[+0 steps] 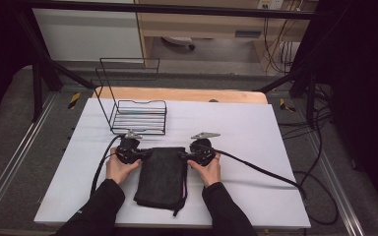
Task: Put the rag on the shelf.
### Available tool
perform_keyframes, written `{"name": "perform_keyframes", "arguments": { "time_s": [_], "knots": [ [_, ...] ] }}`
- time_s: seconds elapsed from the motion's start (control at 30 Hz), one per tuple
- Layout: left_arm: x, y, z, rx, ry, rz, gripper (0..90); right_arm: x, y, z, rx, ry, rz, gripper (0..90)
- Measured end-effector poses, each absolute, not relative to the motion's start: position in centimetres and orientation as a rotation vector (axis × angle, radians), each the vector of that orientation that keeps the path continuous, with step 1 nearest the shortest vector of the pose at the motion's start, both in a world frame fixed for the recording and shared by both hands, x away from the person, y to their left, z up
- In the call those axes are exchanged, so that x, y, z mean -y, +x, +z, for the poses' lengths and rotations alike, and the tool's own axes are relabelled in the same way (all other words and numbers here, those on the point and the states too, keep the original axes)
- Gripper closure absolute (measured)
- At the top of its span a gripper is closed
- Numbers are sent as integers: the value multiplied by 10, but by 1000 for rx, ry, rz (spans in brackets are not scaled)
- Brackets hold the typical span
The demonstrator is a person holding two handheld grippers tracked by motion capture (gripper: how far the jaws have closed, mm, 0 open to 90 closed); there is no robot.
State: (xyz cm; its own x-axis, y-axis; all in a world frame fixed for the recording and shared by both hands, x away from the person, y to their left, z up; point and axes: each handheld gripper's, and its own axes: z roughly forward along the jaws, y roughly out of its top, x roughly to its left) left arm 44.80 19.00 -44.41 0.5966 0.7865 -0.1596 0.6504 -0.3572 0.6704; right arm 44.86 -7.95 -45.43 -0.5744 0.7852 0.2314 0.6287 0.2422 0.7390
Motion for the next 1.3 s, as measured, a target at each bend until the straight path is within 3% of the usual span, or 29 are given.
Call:
{"name": "perform_keyframes", "arguments": {
  "time_s": [0.13, 0.2, 0.4, 0.47, 0.57, 1.3],
  "knots": [
    [-191, 449, -444, -1126, 2109, 238, 797, 79, 448, -456, -2344, 1349, 1241, 484],
    [-191, 449, -444, -1128, 2108, 236, 797, 79, 448, -455, -2365, 1360, 1245, 563],
    [-191, 449, -444, -1129, 2105, 232, 798, 78, 446, -455, -2379, 1384, 1256, 630],
    [-192, 449, -445, -1123, 2104, 235, 798, 78, 446, -455, -2393, 1406, 1272, 715],
    [-192, 448, -445, -1124, 2099, 234, 801, 77, 446, -456, -2404, 1429, 1291, 767],
    [-203, 430, -419, -1079, 2005, 263, 822, 85, 430, -428, -2343, 1382, 1428, 800]
  ]
}}
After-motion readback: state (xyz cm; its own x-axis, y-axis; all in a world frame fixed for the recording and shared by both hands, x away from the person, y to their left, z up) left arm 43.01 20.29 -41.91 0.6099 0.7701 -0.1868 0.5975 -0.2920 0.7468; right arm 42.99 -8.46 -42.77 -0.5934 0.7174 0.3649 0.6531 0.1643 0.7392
